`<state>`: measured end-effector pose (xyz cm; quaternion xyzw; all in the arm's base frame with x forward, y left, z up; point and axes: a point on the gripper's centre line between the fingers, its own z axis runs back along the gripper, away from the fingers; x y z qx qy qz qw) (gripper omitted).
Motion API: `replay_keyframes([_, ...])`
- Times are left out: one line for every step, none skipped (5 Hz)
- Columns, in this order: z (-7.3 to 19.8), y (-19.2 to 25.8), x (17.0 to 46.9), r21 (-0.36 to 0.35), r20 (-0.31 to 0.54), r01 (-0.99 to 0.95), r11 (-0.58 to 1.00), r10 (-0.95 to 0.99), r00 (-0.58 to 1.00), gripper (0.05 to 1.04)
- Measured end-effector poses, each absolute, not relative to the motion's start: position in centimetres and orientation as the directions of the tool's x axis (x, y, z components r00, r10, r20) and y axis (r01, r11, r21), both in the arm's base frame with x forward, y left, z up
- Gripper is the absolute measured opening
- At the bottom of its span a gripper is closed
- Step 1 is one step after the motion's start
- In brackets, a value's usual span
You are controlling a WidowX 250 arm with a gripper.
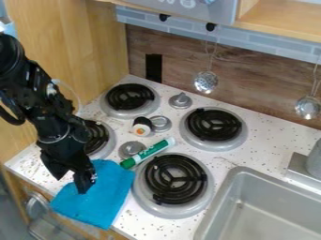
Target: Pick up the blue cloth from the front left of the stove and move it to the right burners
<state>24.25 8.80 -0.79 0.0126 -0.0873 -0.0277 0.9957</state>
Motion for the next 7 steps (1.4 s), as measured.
replay_keyframes([-2.0, 8.8, 24.1, 0.024, 0.152, 0.047, 0.999, -0.05, 0.987, 1.001])
replay_keyframes([-2.5, 8.8, 23.9, 0.027, 0.141, 0.057, 0.998, -0.06, 0.988, 1.001])
replay_keyframes([-3.3, 8.8, 23.8, 0.015, 0.117, 0.044, 0.999, -0.045, 0.992, 0.972])
replay_keyframes([-3.6, 8.6, 24.0, 0.004, 0.103, 0.037, 0.999, -0.037, 0.994, 0.834])
replay_keyframes([-3.7, 7.3, 24.3, -0.016, 0.098, 0.053, 0.998, -0.051, 0.994, 0.546])
replay_keyframes([-3.6, 5.9, 24.4, -0.034, 0.087, 0.075, 0.997, -0.071, 0.994, 0.3])
replay_keyframes([-3.6, 4.0, 24.7, -0.057, 0.084, 0.117, 0.992, -0.112, 0.99, 0.16])
